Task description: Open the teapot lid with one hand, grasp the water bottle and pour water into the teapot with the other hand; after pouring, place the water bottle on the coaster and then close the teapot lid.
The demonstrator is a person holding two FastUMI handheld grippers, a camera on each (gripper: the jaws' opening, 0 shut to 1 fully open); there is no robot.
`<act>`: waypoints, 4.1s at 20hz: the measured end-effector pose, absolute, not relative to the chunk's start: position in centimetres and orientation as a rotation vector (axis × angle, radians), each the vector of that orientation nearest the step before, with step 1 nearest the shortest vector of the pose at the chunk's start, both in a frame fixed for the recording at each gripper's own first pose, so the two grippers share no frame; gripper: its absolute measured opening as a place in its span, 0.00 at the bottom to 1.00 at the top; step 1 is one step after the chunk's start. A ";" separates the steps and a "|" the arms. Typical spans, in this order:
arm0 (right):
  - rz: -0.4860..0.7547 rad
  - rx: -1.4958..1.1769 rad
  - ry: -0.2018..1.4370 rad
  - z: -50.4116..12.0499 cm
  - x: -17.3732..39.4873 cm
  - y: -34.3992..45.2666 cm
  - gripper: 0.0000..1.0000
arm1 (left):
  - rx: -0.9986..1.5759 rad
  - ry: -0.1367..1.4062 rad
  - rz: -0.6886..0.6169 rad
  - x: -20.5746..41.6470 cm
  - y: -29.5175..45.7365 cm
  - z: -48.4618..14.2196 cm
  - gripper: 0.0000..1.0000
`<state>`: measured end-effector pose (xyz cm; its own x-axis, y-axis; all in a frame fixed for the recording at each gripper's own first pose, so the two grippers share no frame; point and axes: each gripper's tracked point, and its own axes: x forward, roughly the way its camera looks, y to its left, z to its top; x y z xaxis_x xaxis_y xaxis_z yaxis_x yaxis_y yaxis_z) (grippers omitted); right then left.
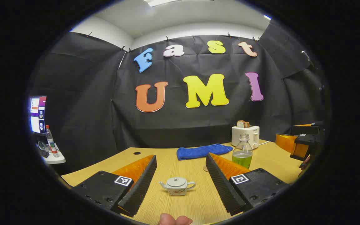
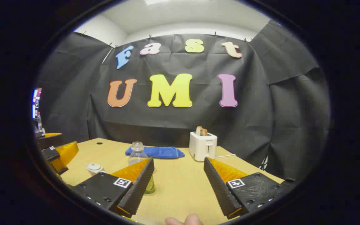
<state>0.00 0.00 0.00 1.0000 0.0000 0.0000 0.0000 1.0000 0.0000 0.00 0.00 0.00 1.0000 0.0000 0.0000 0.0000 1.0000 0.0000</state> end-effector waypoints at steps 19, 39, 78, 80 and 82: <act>0.026 -0.023 -0.004 0.0 -0.2 0.8 0.95 | -0.012 0.004 0.009 0.2 0.1 -0.1 0.98; -0.005 -0.026 0.072 -3.8 0.8 -1.7 0.95 | -0.007 0.193 0.022 5.4 2.1 -7.6 0.96; 0.245 0.011 0.169 -8.7 4.4 8.1 0.97 | -0.034 0.183 0.002 5.0 3.1 -5.6 0.03; 0.231 0.010 0.174 -9.2 5.3 8.8 0.96 | -0.028 0.174 0.010 4.4 4.1 -5.3 0.03; 0.228 0.008 0.188 -9.8 6.1 9.5 0.96 | -0.030 0.171 0.019 4.0 5.1 -5.1 0.03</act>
<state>6.06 9.55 -9.83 0.9566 0.2259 -0.1843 -0.2243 0.9741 0.0296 3.99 5.13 -5.11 0.9852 0.0167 -0.1708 -0.0219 0.9994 -0.0284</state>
